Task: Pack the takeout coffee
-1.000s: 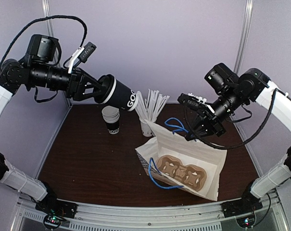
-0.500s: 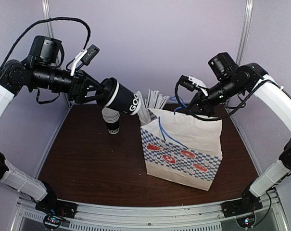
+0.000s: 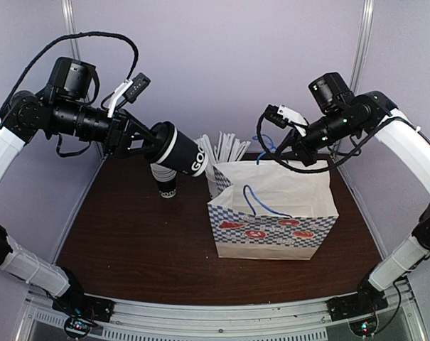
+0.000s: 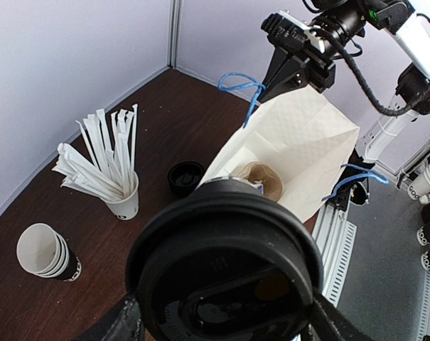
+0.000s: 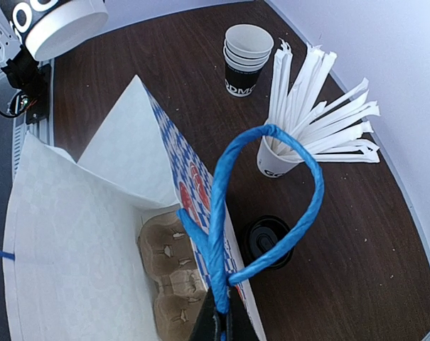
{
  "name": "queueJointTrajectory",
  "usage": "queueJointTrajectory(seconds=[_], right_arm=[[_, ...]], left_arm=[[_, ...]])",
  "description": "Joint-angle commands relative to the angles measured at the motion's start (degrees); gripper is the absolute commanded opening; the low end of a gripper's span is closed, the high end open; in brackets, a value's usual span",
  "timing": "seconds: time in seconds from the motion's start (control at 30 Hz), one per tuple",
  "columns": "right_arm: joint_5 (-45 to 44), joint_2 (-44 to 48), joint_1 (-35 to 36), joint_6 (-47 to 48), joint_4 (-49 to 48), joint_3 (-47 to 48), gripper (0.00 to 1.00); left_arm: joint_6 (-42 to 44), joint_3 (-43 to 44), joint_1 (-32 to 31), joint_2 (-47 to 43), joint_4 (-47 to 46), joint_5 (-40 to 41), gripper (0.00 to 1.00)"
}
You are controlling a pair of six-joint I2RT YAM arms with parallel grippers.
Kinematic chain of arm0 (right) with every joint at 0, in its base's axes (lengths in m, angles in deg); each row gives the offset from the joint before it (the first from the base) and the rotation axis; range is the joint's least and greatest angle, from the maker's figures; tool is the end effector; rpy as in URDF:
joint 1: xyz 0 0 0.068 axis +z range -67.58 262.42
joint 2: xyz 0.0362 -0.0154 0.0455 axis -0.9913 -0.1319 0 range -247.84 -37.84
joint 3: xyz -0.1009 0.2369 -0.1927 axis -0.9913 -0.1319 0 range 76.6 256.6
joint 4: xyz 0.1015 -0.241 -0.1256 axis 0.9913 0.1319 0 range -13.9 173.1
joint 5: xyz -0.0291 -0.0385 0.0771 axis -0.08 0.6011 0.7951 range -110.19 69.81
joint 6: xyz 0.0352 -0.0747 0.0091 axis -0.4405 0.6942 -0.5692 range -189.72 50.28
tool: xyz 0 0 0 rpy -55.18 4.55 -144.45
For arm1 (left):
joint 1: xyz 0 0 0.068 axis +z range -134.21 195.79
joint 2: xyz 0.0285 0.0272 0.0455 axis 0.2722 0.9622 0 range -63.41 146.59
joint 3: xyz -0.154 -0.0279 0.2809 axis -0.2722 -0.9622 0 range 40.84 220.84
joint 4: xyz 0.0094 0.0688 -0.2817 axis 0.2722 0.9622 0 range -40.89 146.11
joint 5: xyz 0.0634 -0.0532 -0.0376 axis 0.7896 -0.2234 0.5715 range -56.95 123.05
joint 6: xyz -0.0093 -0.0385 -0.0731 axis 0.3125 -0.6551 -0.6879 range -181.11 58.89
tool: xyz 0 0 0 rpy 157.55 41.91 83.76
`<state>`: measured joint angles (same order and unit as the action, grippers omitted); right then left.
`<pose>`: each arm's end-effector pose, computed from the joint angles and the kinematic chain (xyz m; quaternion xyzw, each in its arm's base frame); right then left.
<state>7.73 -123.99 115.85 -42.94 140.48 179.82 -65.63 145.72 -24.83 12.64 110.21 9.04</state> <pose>0.2636 0.2147 0.4636 -0.5293 0.7380 0.2448 0.3395 0.1897 -0.2017 0.5287 0.3609 0.7833 -0.3494 0.3661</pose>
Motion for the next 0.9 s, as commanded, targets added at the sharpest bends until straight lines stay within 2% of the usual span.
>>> queueJointTrajectory(seconds=[0.0,0.3,0.53,0.67,0.87], right_arm=[[-3.24,0.42,-0.4,-1.14,-2.58,1.74,0.0],[-6.02,1.9,-1.14,-1.72,-4.64,0.06,0.0],[11.64,5.0,-0.83,2.88,-0.38,-5.36,0.0],[16.39,7.38,-0.03,7.32,3.14,-8.4,0.0],[20.45,10.3,2.1,8.91,4.73,-11.86,0.0]], left_arm=[[0.99,-0.08,-0.33,-1.3,-3.38,-0.09,0.48],[0.91,0.3,-0.34,-1.17,-3.37,-0.33,0.48],[0.59,1.06,-0.34,-1.17,-3.31,-0.86,0.48],[0.43,1.52,-0.34,-0.8,-3.4,-0.94,0.48],[-0.35,3.68,-0.4,0.86,-3.36,-2.52,0.48]])
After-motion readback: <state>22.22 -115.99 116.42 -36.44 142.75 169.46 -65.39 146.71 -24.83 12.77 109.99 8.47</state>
